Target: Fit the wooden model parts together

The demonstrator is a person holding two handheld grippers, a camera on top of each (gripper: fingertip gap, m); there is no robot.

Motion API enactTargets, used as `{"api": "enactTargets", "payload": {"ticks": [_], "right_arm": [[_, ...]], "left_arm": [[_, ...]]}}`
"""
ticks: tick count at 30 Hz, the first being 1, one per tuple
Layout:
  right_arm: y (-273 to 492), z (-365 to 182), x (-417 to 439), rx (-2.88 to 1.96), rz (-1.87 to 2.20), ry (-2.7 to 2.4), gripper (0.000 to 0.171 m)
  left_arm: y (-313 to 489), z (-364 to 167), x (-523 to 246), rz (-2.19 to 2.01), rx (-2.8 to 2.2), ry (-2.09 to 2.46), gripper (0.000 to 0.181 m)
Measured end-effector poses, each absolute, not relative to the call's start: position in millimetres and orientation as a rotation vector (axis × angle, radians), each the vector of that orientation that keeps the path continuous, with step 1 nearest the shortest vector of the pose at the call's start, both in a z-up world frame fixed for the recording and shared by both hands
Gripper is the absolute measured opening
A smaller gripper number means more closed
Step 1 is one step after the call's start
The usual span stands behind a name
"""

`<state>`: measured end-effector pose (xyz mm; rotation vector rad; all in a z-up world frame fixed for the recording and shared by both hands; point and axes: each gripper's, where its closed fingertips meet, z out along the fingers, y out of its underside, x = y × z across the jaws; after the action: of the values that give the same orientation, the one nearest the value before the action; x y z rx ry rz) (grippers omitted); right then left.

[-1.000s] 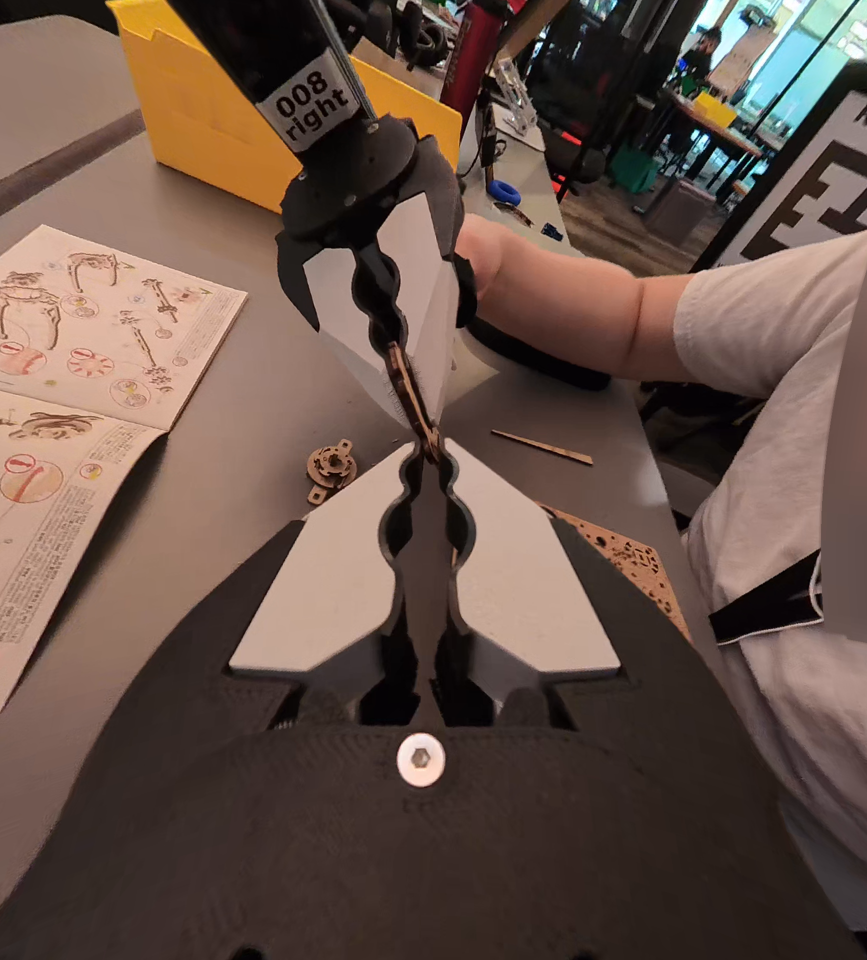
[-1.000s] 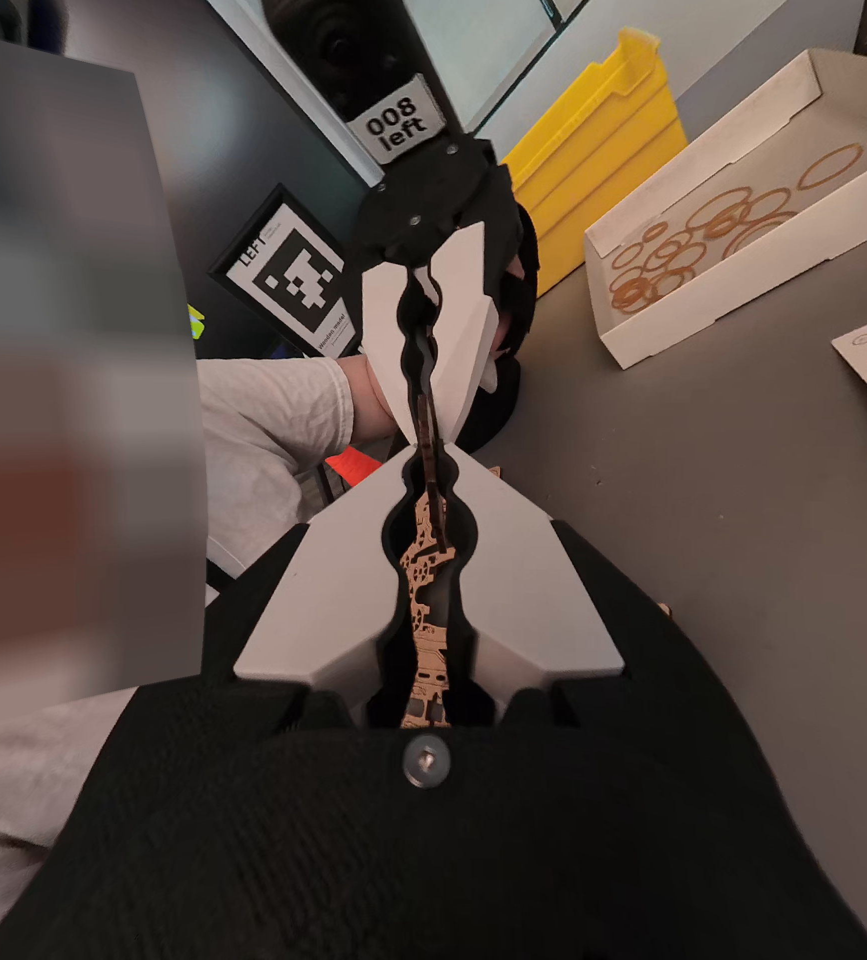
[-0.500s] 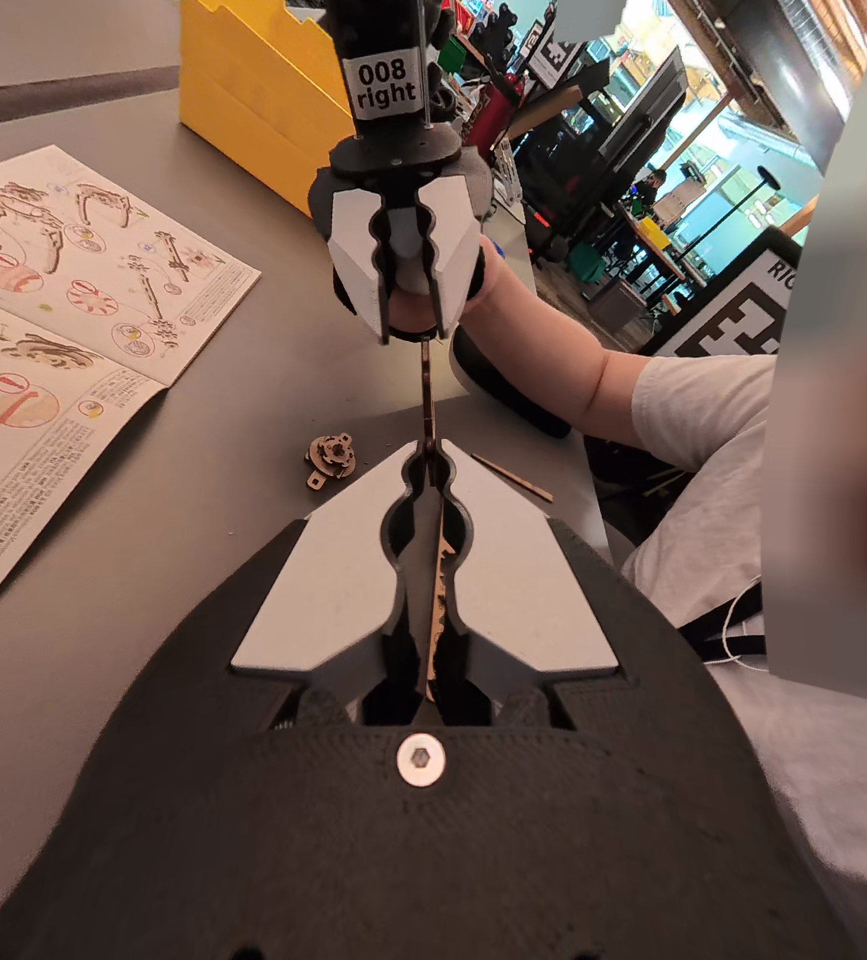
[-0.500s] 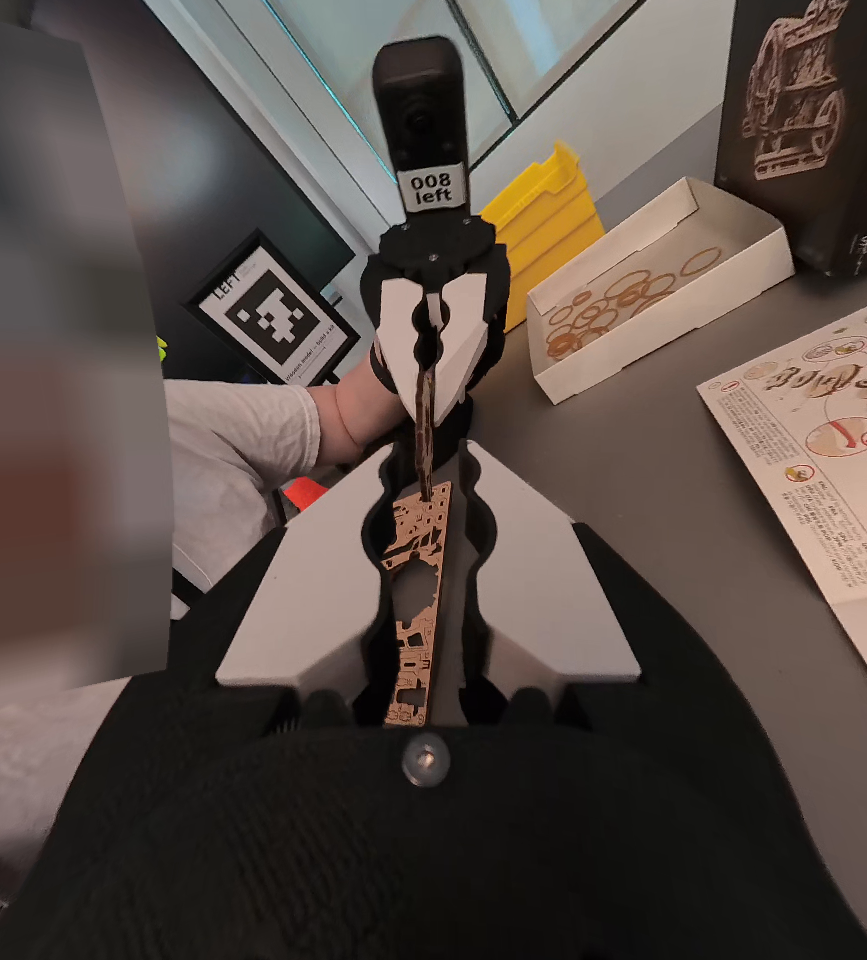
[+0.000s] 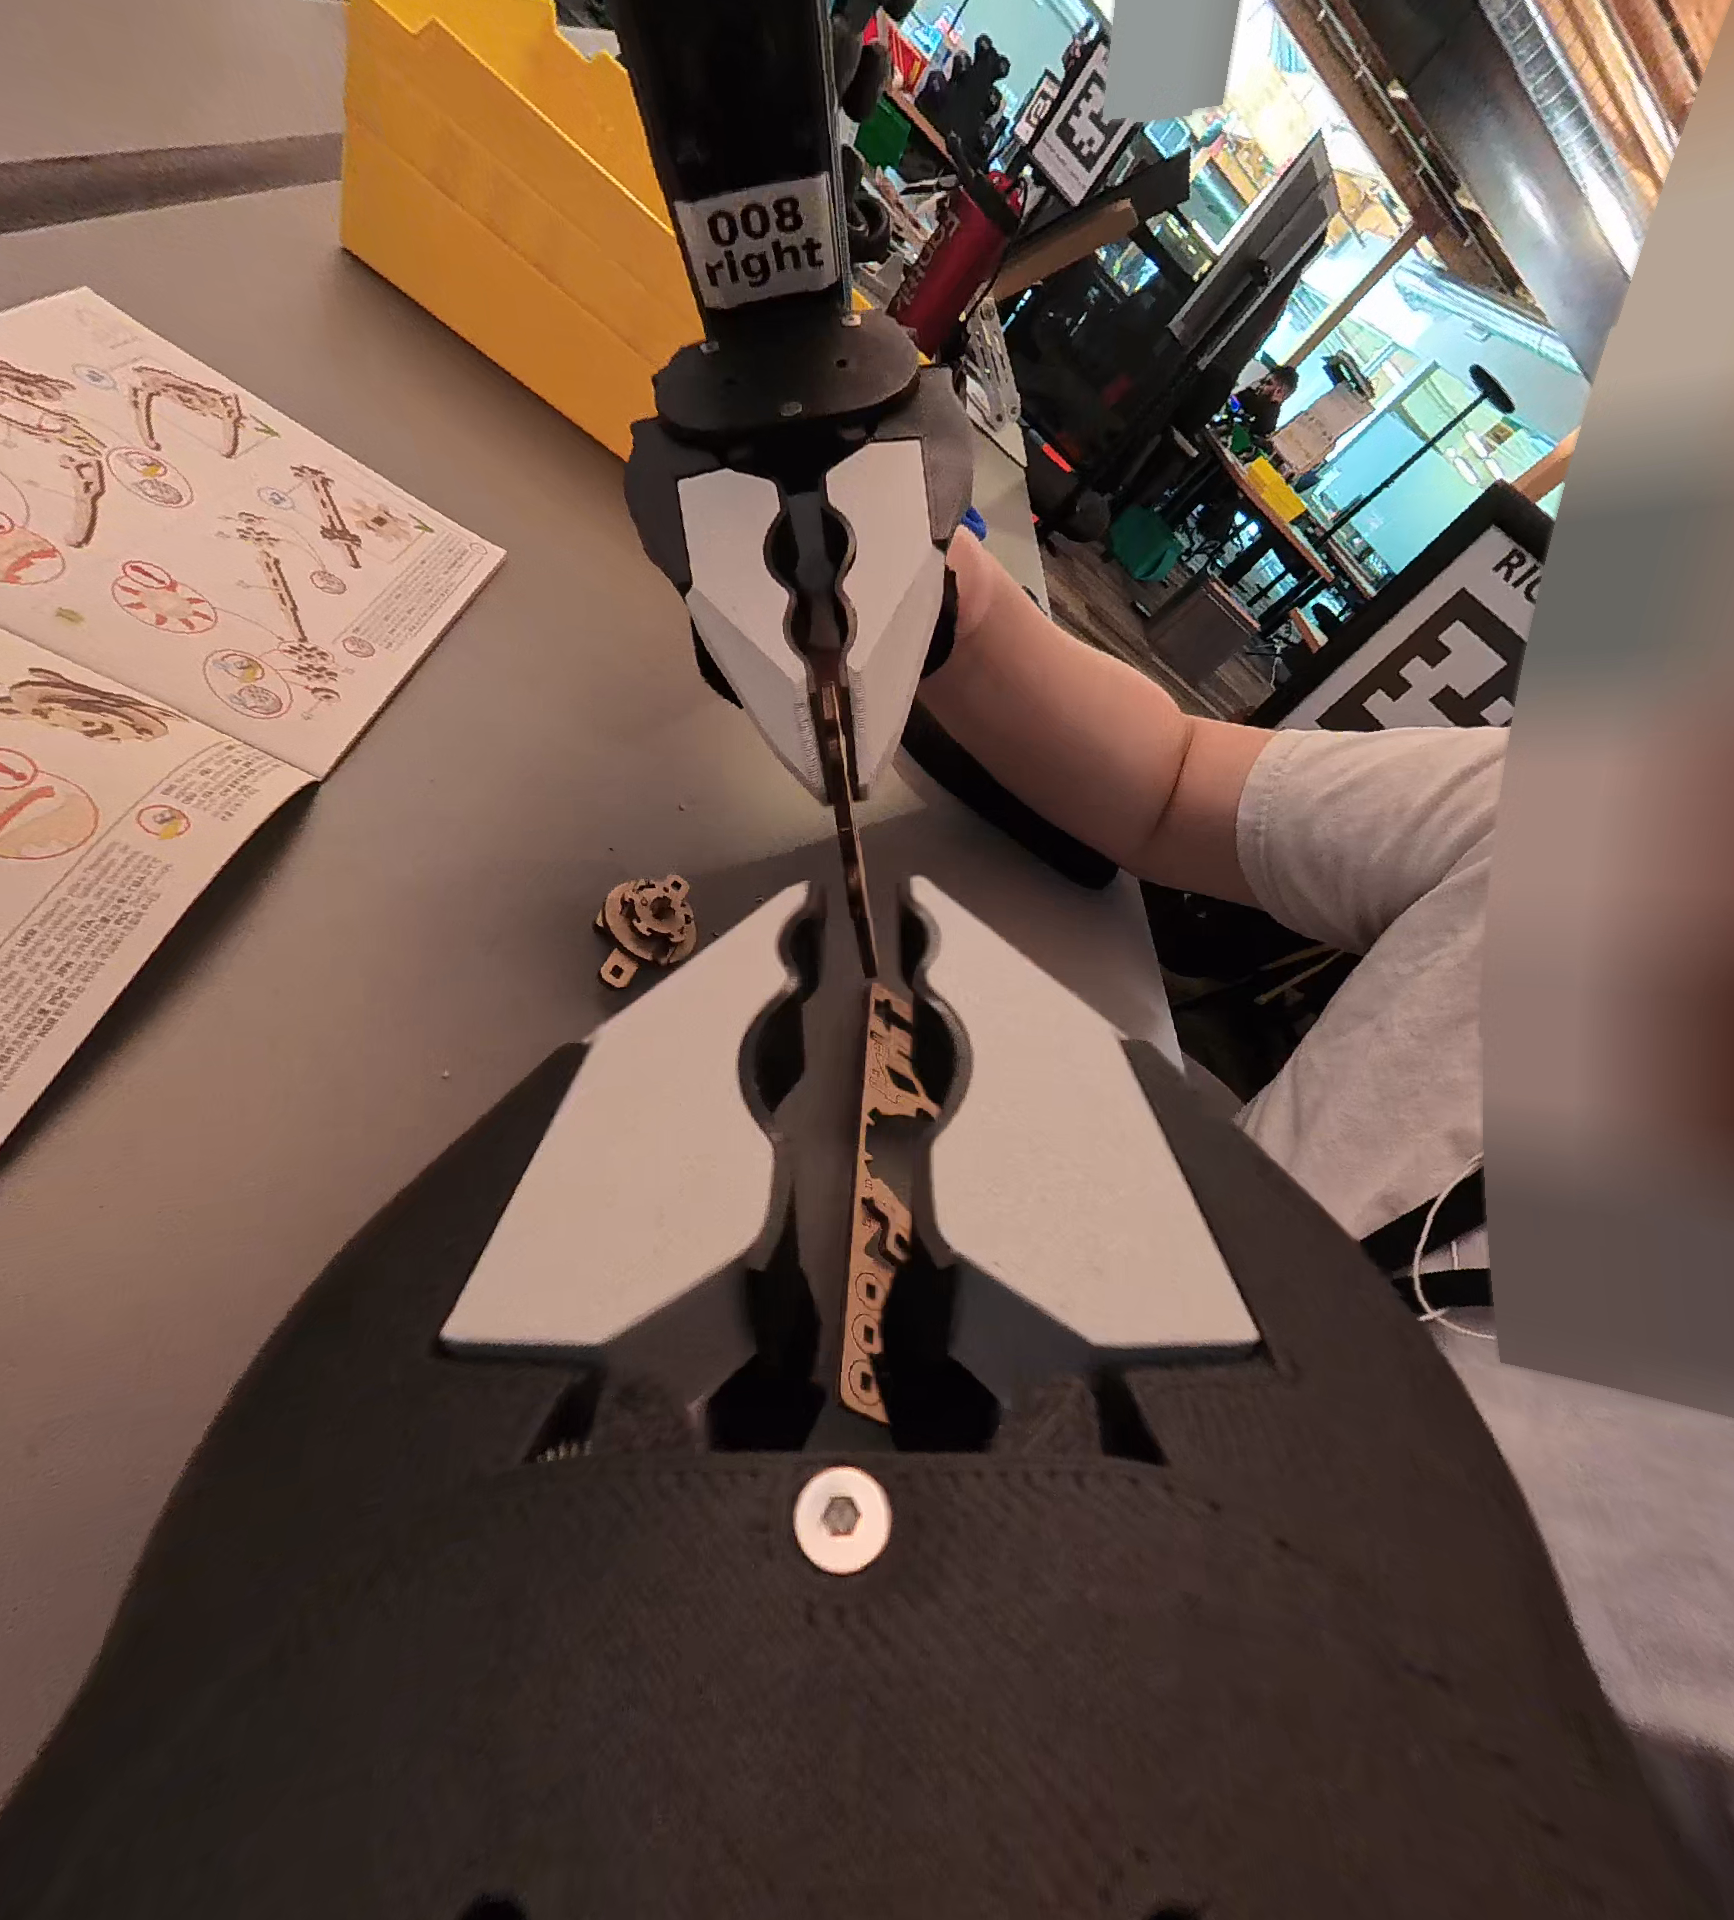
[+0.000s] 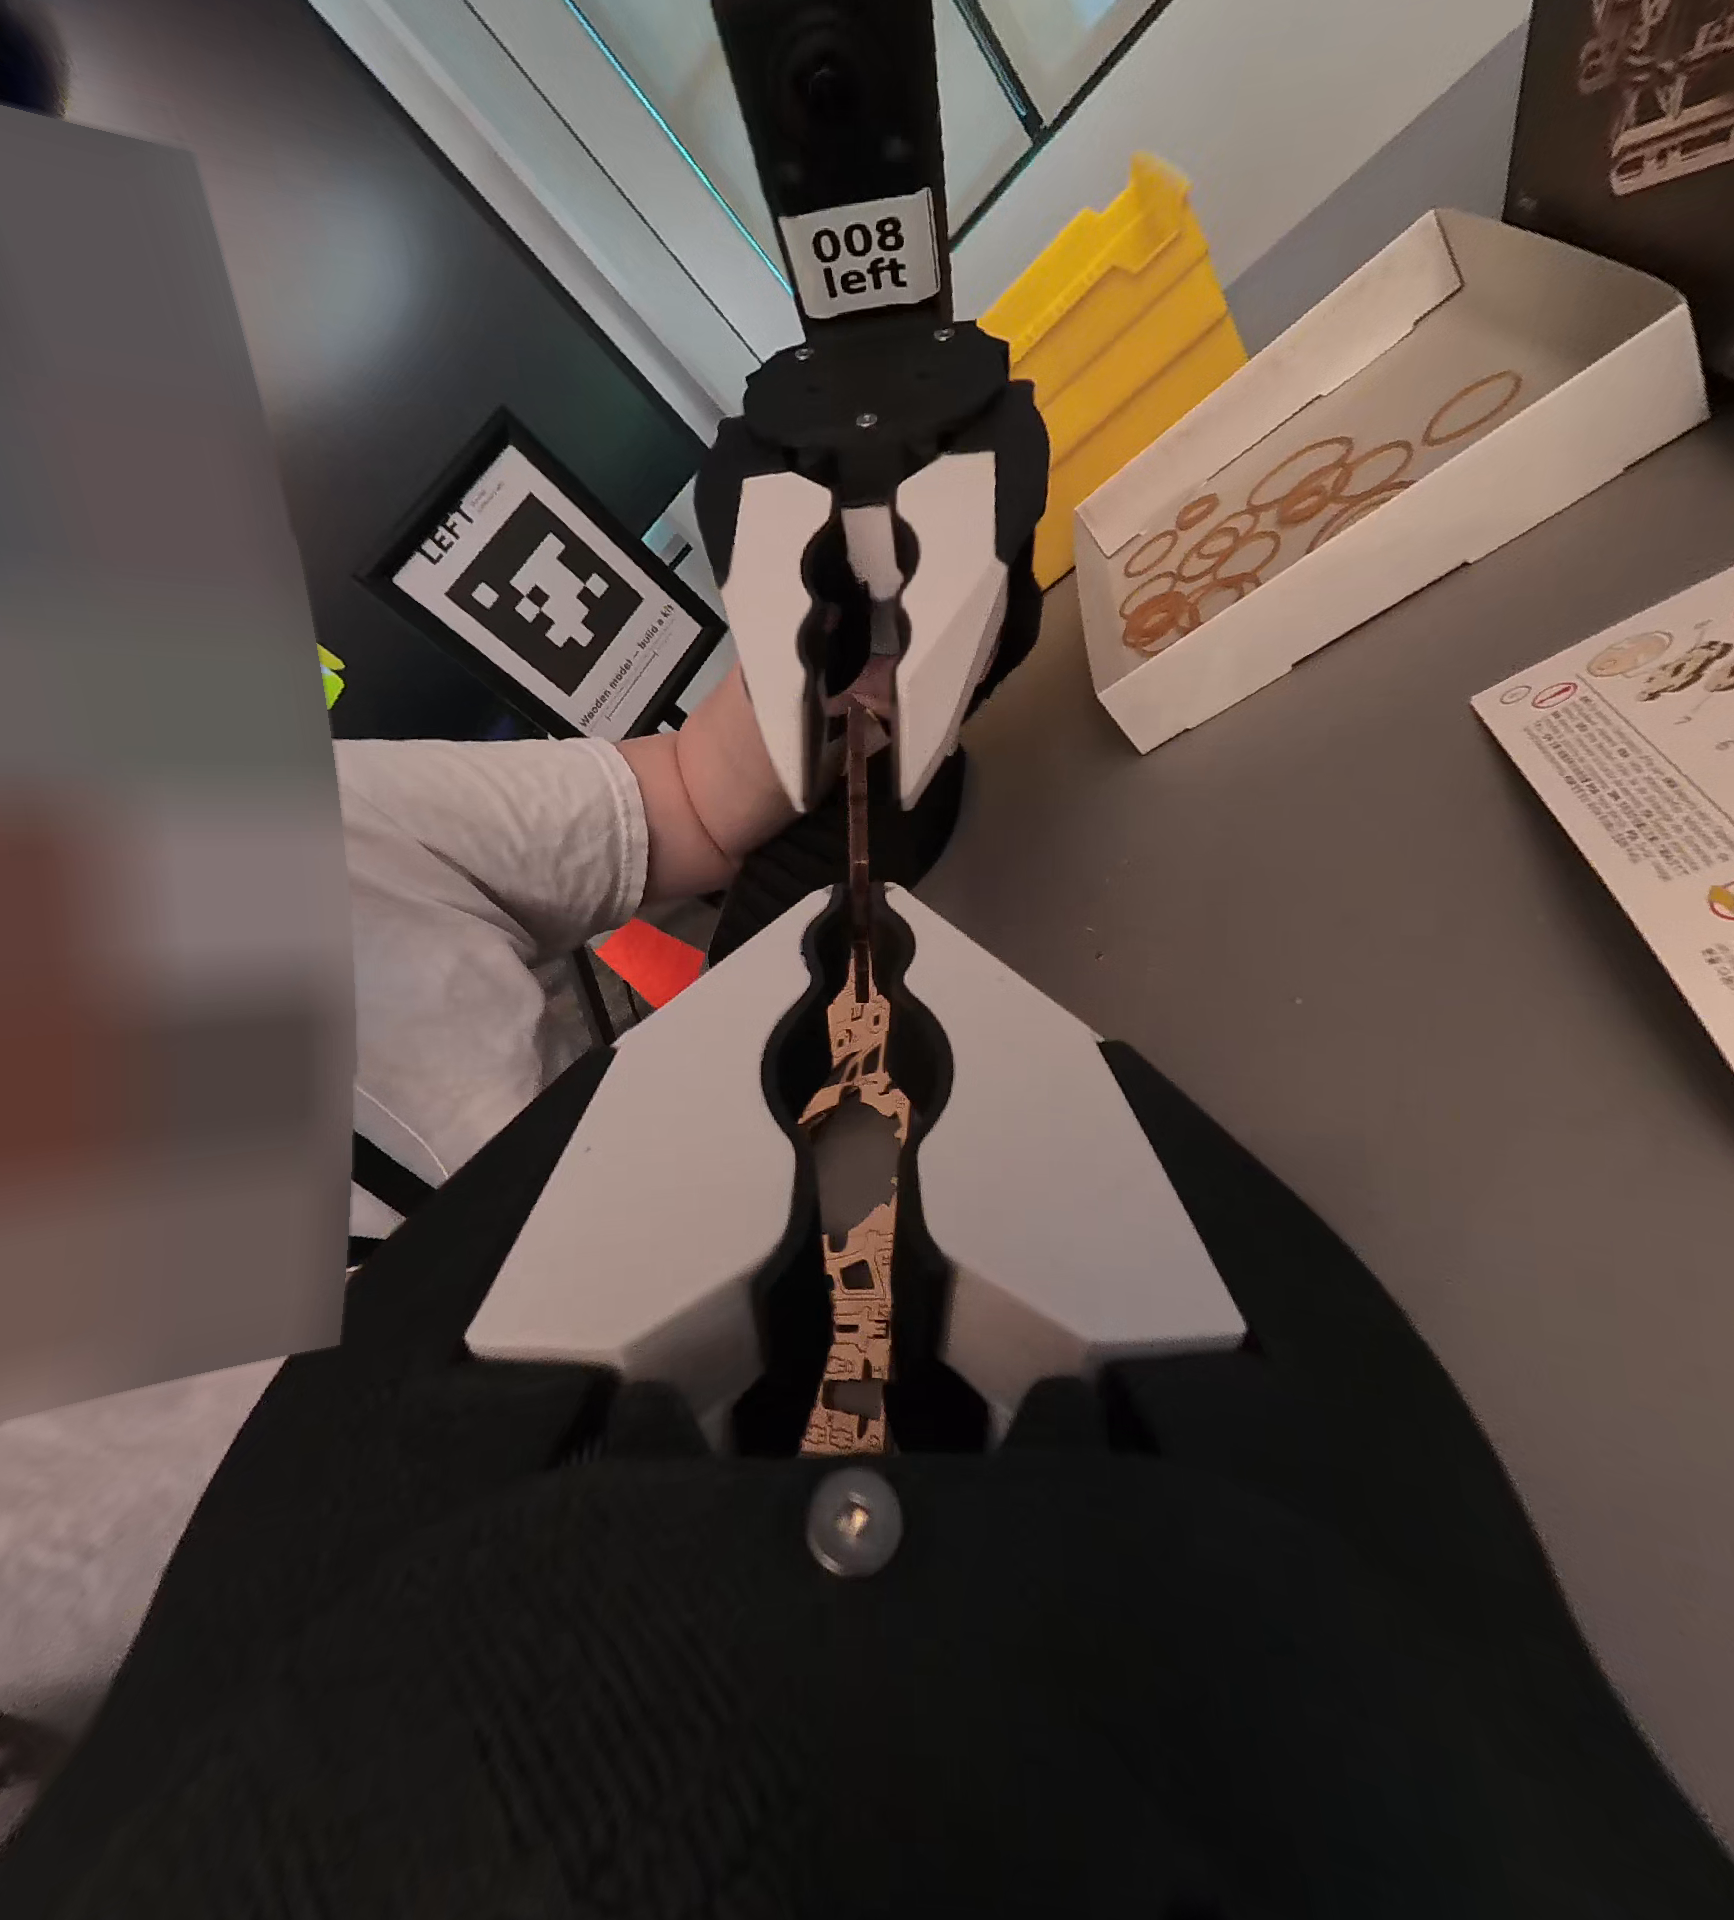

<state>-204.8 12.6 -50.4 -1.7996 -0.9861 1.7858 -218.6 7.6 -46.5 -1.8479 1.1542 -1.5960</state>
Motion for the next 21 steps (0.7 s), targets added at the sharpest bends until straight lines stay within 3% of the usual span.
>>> {"api": "enactTargets", "payload": {"ticks": [8, 13, 21], "right_arm": [[16.8, -47.1, -202.8, -1.796, 1.822, -0.935, 0.001], [15.8, -48.2, -205.5, -1.791, 1.811, -0.944, 0.0], [23.0, -47.3, -204.0, -1.78, 1.843, -0.879, 0.012]], "left_arm": [[4.6, -59.0, -215.1, -1.585, -1.9, 1.183, 0.021], [1.7, -57.5, -213.2, -1.62, -1.892, 1.171, 0.001], [2.7, -59.0, -214.0, -1.611, -1.904, 1.17, 0.001]]}}
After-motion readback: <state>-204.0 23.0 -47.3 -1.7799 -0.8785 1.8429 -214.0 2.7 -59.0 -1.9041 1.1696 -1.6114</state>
